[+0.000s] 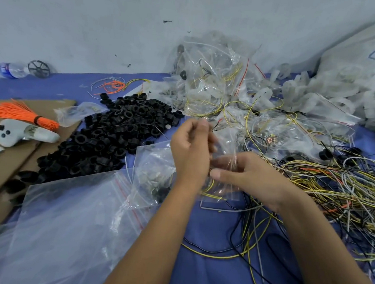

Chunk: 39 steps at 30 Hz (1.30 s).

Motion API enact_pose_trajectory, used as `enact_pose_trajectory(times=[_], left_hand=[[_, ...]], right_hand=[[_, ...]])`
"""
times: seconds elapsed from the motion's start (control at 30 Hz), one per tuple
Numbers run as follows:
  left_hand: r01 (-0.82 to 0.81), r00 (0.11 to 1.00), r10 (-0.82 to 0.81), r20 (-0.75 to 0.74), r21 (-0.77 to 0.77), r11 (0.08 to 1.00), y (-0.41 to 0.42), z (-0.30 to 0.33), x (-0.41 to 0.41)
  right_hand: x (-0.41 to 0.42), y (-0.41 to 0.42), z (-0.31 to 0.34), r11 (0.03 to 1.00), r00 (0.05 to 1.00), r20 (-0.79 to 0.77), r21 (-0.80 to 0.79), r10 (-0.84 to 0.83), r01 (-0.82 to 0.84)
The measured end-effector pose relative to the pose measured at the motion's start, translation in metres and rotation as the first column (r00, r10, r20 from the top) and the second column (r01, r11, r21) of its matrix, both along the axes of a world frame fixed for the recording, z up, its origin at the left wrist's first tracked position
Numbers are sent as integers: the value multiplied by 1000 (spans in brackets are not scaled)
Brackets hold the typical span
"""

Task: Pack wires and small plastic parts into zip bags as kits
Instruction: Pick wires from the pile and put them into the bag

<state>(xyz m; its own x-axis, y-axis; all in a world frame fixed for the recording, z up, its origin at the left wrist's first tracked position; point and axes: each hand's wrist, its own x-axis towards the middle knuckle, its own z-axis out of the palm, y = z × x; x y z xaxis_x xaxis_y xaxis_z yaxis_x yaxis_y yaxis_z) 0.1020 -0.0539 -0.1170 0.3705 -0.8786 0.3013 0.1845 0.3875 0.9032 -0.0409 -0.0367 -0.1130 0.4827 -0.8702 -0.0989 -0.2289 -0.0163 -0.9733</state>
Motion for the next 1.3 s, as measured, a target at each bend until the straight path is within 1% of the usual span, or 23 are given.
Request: enact_pose_trajectory(times=[0.1, 0.17, 0.27, 0.33, 0.43, 0.57, 0.6, 0.63, 0.7, 0.77, 0.83, 0.9, 0.93, 1.0, 1.07, 1.13, 1.2, 1.27, 1.3], left_hand=[[43, 991, -35, -133, 61, 997, -11, 7, 30], [94, 970, -64, -232, 120, 988, -16, 9, 50], [131, 948, -64, -311, 199, 971, -18, 5, 70], [120, 943, -42, -330, 219, 968, -17, 4, 77], [112, 943, -35, -332, 217, 970, -17, 6, 81], [153, 952, -94, -291, 190, 970, -15, 10, 68], [180, 952, -126, -279, 179, 967, -15, 11, 61], [210, 951, -160, -263, 172, 963, -14, 11, 52], [242, 958, -204, -200, 190, 951, -14, 9, 32], [242, 968, -217, -124, 242, 940, -13, 0, 11], [234, 972, -225, -62, 303, 924, -11, -12, -3], [205, 975, -223, 7, 356, 912, -11, -24, -9], [182, 976, -213, 45, 371, 911, -12, -28, -8], [129, 972, -193, 136, 379, 916, -14, -34, -6], [72, 941, -180, 286, 352, 933, -15, -38, -7], [20, 867, -167, 470, 301, 953, -15, -40, -8], [-7, 775, -157, 612, 258, 966, -13, -39, -11], [-25, 718, -125, 685, 205, 979, -9, -35, -14], [-34, 702, -95, 706, 166, 985, -7, -32, -16]], right_hand=[[3, 0, -1, 994, 990, -93, -36, -103, 100], [6, 0, -2, 990, 984, -113, -61, -136, 130], [8, -1, -6, 984, 978, -112, -61, -176, 170], [6, -2, -6, 986, 976, -142, -60, -164, 157], [7, 0, -3, 995, 975, -199, -54, -97, 88], [10, 2, -2, 999, 968, -252, -35, 5, -14], [11, 2, -3, 999, 970, -243, -47, -12, 0], [11, 2, -3, 996, 975, -214, -73, -61, 47], [11, -1, -4, 965, 965, -128, -163, -227, 205], [9, -5, -4, 905, 928, -75, -264, -365, 335], [4, -9, -6, 839, 885, -42, -341, -464, 424], [-1, -11, -6, 771, 835, -41, -411, -549, 487], [-3, -11, -6, 754, 822, -43, -427, -568, 499], [-2, -11, -5, 756, 825, -60, -441, -562, 483], [-2, -11, -2, 762, 833, -99, -475, -544, 441], [-2, -9, 2, 756, 839, -126, -519, -529, 399], [-9, -5, 9, 754, 842, -147, -542, -519, 370], [-22, 0, 16, 754, 826, -196, -556, -528, 350], [-32, 3, 19, 745, 802, -234, -572, -549, 344]])
